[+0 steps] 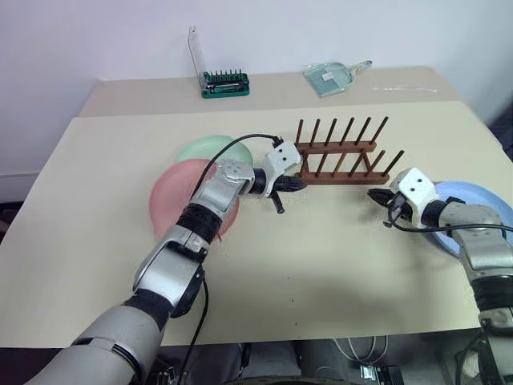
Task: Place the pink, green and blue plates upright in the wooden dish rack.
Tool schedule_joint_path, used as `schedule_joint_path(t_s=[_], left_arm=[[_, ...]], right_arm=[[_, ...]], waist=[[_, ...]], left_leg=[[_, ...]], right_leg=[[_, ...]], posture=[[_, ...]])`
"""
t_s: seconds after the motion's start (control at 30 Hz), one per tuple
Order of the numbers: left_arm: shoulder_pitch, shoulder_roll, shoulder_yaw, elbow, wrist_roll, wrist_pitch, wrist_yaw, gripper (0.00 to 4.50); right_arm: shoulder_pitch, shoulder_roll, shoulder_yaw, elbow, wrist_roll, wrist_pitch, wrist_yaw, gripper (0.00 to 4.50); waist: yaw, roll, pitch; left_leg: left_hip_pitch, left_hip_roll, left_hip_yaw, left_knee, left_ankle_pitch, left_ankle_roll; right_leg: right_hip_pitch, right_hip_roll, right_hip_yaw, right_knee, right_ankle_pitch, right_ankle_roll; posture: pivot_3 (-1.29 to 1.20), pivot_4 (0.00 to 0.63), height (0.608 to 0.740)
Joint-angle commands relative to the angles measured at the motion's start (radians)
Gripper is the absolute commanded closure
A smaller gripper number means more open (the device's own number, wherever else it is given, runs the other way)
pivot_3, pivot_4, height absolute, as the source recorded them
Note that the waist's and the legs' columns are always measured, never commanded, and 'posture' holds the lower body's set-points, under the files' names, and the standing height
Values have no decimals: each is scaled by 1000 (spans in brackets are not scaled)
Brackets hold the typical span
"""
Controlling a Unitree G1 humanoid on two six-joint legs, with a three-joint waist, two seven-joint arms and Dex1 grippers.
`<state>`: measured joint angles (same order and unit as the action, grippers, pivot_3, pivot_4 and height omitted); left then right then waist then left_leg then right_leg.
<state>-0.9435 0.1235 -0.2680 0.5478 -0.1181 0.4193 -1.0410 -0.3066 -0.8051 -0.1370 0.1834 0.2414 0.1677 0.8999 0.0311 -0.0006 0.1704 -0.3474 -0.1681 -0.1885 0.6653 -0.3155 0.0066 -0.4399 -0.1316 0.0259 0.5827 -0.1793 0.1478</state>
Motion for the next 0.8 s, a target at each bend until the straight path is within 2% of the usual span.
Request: schedule_joint_path(t_s=[0.03,0.2,0.27,0.4,0.6,0.7,0.8], left_arm=[[1,47,71,-220,-150,198,-82,3628],[6,145,88,-361,-251,332,-160,1135],[-12,193,91,-365,-262,344,-183,80],[-69,315,113,-352,-262,329,-226,28],[-232,518,115,-132,-132,149,-241,28],[-295,647,77,0,-65,112,-332,28],[-328,745,47,159,35,60,-324,28]], right_arm=[[64,-32,-137,-260,235,203,55,2590],[157,-47,-257,-465,408,381,36,49],[154,-49,-288,-488,445,417,18,0],[145,-45,-344,-508,517,460,1,0],[159,-42,-357,-584,633,511,21,0],[128,-21,-310,-577,554,435,-14,0],[102,1,-272,-557,566,441,-18,0]], waist=[[0,0,0],[6,0,0],[6,1,-1],[6,0,0],[4,0,0],[2,0,0],[-3,0,0]], left_leg=[[-2,0,-1,1,0,-1],[-4,2,-1,2,2,-3],[-4,3,0,2,2,-4],[-4,5,0,2,2,-4],[-4,6,0,1,3,-5],[-4,6,0,1,3,-5],[-4,6,0,0,3,-5]], right_leg=[[-2,1,0,0,1,-1],[-3,3,0,0,5,-3],[-3,3,0,0,5,-4],[-4,5,0,0,6,-5],[-4,6,0,-1,6,-5],[-4,6,0,-2,6,-5],[-5,7,0,-2,6,-5]], posture=[[0,150,740],[0,150,740],[0,150,740],[0,150,740],[0,150,740],[0,150,740],[0,150,740]])
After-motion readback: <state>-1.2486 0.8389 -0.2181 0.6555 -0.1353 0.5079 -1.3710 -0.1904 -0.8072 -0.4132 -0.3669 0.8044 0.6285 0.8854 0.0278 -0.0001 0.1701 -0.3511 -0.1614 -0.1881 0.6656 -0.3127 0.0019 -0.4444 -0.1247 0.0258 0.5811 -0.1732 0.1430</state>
